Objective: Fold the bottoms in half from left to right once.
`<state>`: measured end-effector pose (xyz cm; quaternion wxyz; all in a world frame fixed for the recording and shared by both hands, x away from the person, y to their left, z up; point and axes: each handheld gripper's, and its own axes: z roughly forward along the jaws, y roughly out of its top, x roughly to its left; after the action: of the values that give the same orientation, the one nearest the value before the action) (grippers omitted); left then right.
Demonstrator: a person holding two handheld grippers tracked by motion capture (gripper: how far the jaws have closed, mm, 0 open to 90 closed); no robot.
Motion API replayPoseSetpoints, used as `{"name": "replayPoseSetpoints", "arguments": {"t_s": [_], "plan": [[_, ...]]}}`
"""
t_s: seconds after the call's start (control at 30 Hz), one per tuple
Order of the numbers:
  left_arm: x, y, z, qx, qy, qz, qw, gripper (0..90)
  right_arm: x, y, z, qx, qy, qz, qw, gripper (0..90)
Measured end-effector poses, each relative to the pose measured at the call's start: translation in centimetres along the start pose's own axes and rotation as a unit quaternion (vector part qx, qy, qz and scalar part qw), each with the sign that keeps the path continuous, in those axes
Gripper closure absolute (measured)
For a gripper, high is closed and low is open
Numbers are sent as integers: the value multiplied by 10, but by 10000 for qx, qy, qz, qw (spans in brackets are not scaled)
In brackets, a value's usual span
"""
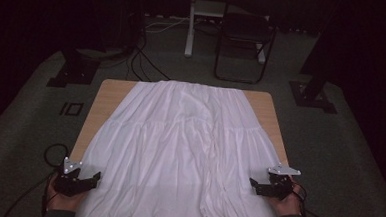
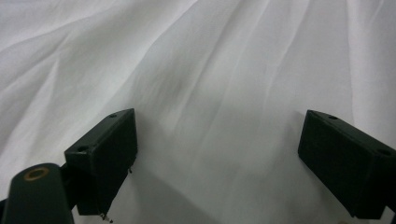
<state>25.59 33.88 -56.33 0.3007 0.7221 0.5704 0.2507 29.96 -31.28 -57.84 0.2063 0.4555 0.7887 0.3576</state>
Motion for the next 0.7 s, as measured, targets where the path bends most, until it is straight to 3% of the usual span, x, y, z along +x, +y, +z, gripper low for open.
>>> {"name": "replayPoseSetpoints", "arguments": {"t_s": [0.07,0.1,0.2,0.23,0.37,0.53,0.6,0.7], "plan": [[-1,2,-2,-7,-115,84,9999,288,0,0,0,0,0,1,10000,114],[-1,3,-3,-2,-153,91,9998,542,0,0,0,0,-1,0,10000,113],[0,4,-3,9,-295,82,9995,786,1,0,0,3,41,-35,10000,113],[0,5,-3,30,-341,84,9994,820,1,0,0,6,48,-42,10000,113],[-2,5,-2,16,-282,161,9995,851,1,0,0,6,49,-40,10000,113],[1,4,-1,-65,-375,125,9992,855,1,0,0,5,49,-43,10000,122],[0,6,0,-49,-296,186,9994,862,1,-1,-1,-24,66,-57,10000,137],[-3,10,1,19,-75,433,9990,866,1,-1,-2,-52,52,-52,10000,179]]}}
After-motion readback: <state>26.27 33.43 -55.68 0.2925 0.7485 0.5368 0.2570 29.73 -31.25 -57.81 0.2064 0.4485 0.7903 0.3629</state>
